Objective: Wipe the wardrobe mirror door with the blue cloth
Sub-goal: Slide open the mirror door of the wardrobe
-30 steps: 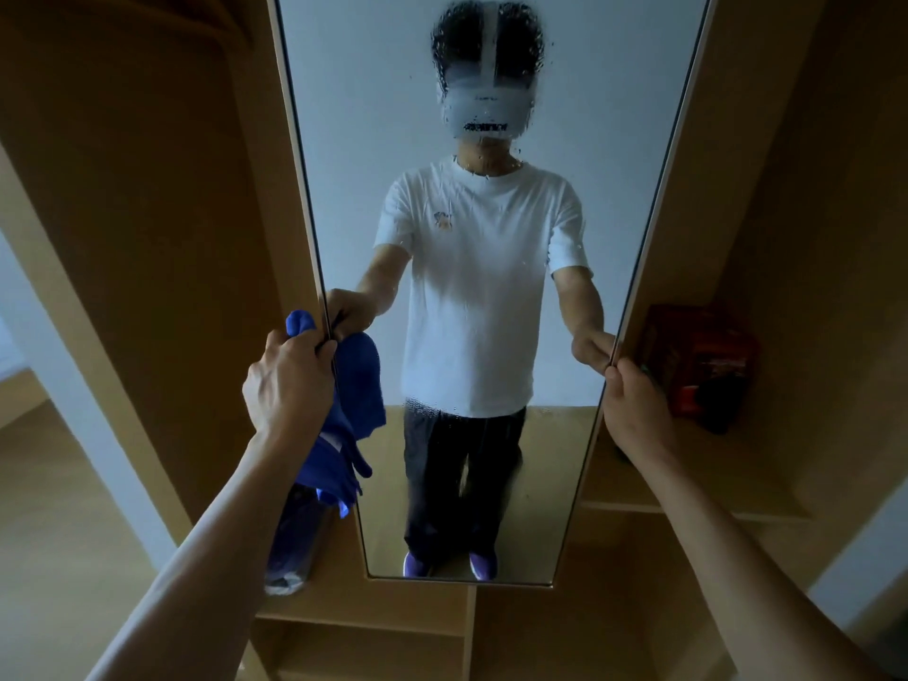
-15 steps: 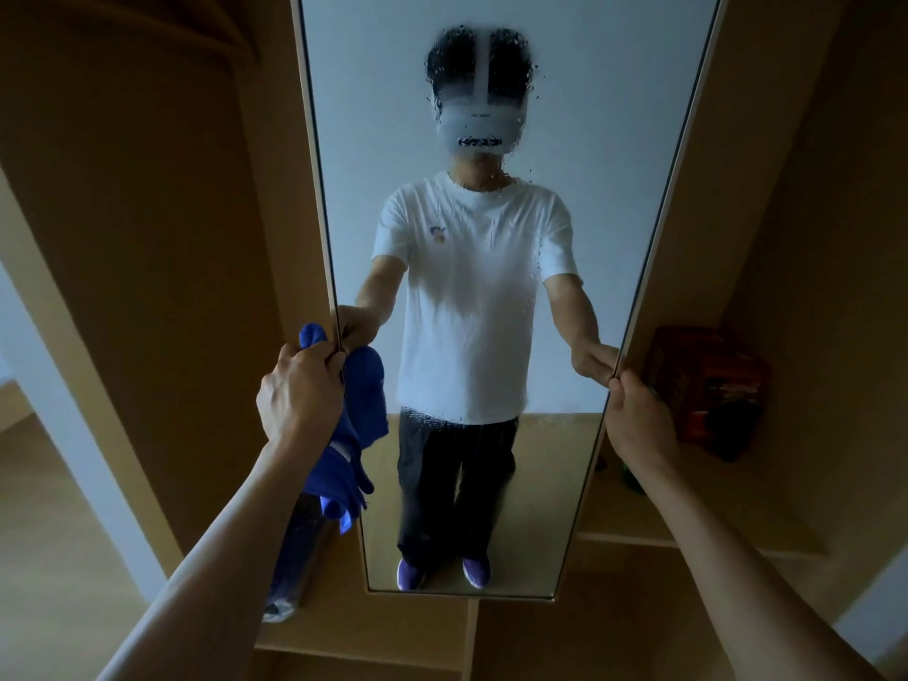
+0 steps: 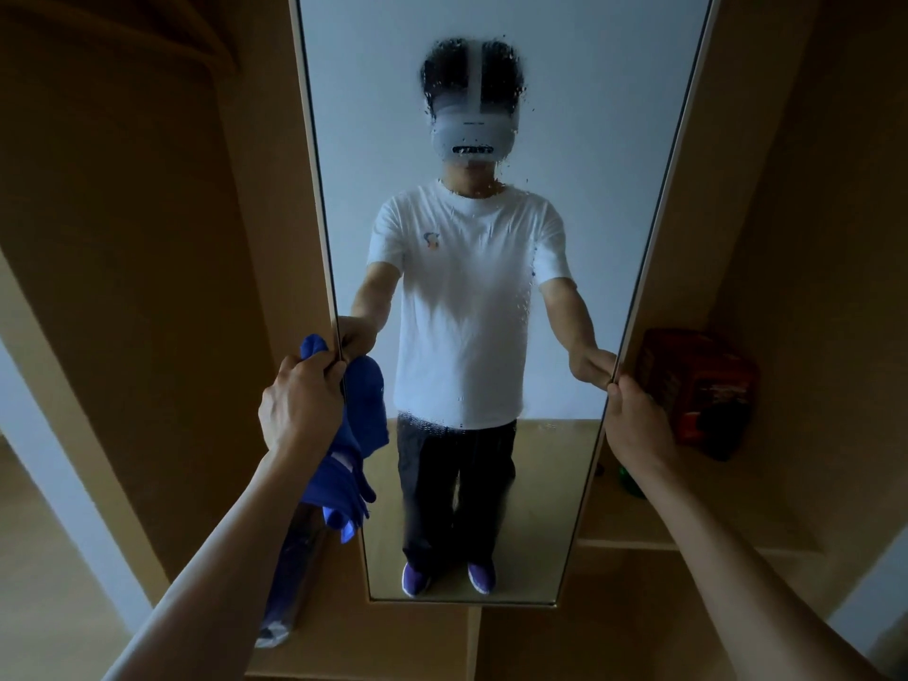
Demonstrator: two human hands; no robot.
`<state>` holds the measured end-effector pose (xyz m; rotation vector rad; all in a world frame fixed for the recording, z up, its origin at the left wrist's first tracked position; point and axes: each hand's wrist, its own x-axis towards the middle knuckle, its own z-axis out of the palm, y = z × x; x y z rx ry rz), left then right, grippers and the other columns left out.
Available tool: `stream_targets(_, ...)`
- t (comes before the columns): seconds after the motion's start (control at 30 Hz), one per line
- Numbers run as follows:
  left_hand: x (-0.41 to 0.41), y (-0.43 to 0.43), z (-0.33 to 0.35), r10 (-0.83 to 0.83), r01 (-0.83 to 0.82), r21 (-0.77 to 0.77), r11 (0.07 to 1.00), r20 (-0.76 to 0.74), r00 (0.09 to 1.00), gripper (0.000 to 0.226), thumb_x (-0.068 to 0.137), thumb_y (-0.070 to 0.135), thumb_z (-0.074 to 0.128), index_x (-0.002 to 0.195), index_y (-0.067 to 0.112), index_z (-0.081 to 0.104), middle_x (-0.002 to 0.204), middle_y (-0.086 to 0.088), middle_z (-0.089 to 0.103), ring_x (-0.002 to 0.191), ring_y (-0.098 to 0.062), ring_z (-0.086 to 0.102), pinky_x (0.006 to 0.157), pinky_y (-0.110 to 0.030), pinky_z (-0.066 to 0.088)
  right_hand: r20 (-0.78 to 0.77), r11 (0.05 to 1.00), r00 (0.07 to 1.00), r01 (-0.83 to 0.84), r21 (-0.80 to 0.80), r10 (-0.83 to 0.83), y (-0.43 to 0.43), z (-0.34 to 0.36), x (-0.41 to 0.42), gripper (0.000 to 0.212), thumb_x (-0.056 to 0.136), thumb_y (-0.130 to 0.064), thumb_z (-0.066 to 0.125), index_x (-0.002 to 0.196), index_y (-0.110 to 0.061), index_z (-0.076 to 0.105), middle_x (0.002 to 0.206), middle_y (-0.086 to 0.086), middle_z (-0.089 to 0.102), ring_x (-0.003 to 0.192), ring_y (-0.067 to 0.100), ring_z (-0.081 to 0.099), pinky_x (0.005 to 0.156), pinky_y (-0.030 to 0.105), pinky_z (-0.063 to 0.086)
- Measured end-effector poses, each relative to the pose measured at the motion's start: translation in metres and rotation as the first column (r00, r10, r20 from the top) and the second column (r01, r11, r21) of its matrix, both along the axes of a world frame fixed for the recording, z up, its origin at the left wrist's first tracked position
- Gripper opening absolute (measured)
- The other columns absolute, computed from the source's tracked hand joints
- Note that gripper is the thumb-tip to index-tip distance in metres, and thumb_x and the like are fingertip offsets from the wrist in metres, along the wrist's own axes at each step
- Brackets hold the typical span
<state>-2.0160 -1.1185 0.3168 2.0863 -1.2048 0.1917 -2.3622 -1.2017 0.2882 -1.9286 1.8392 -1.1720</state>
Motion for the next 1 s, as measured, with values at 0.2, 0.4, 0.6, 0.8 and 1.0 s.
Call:
stream_targets(0.2,-0.006,0.021,-0.002,-0.041,0.036,-0.094,0.995,-0.059,0.997,0.033,0.104,0.033,0.052,0.135,0.031,0.065,0.112,-0.012,0.059,0.096,-0.041,0.061,0.076,-0.041,0.045,-0.079,0.995,0.996,0.051,0.085,-0.045,0.005,0.005,0.002,0.03,0.108,-0.021,0.035,0.122,-0.005,0.056,0.106,0.011,0.065,0.097,0.024,0.063,0.075,0.032,0.044)
stream_targets(0.4,-0.019,0.055,-0.003,-0.115,0.099,-0.192,0.976,-0.074,0.991,0.031,0.102,0.034,0.057,0.131,0.034,0.067,0.105,-0.001,0.058,0.085,-0.024,0.056,0.07,-0.033,0.039,-0.185,0.982,0.983,0.048,0.183,-0.013,0.03,-0.009,0.014,0.046,0.104,-0.024,0.045,0.144,-0.004,0.034,0.126,0.019,0.055,0.097,0.027,0.063,0.072,0.036,0.052)
stream_targets(0.6,-0.045,0.076,0.0,-0.358,0.32,-0.228,0.92,-0.149,0.922,0.026,0.1,0.033,0.061,0.122,0.042,0.071,0.093,0.012,0.059,0.083,-0.011,0.056,0.07,-0.028,0.041,-0.284,0.946,0.956,0.03,0.324,0.067,0.054,-0.024,0.027,0.056,0.102,-0.033,0.049,0.15,-0.01,0.031,0.127,0.014,0.057,0.094,0.019,0.062,0.072,0.029,0.05)
stream_targets(0.8,-0.06,0.078,0.008,-0.702,0.565,-0.417,0.712,-0.417,0.577,0.026,0.1,0.023,0.064,0.106,0.045,0.076,0.102,0.013,0.075,0.099,-0.008,0.07,0.076,-0.022,0.057,0.031,0.803,0.937,-0.315,0.506,0.348,0.086,-0.019,0.054,0.071,0.095,-0.071,0.037,0.147,-0.023,0.042,0.145,0.001,0.052,0.128,0.018,0.053,0.093,0.033,0.043)
stream_targets(1.0,-0.068,0.082,0.008,-0.758,0.505,-0.597,0.623,-0.62,0.203,0.018,0.095,0.032,0.065,0.109,0.024,0.075,0.118,-0.001,0.073,0.112,-0.024,0.07,0.083,-0.039,0.061,0.68,0.601,0.672,-0.683,0.415,0.294,0.108,-0.008,0.067,0.086,0.073,-0.087,0.042,0.13,-0.025,0.061,0.117,-0.004,0.073,0.105,0.016,0.07,0.082,0.028,0.057)
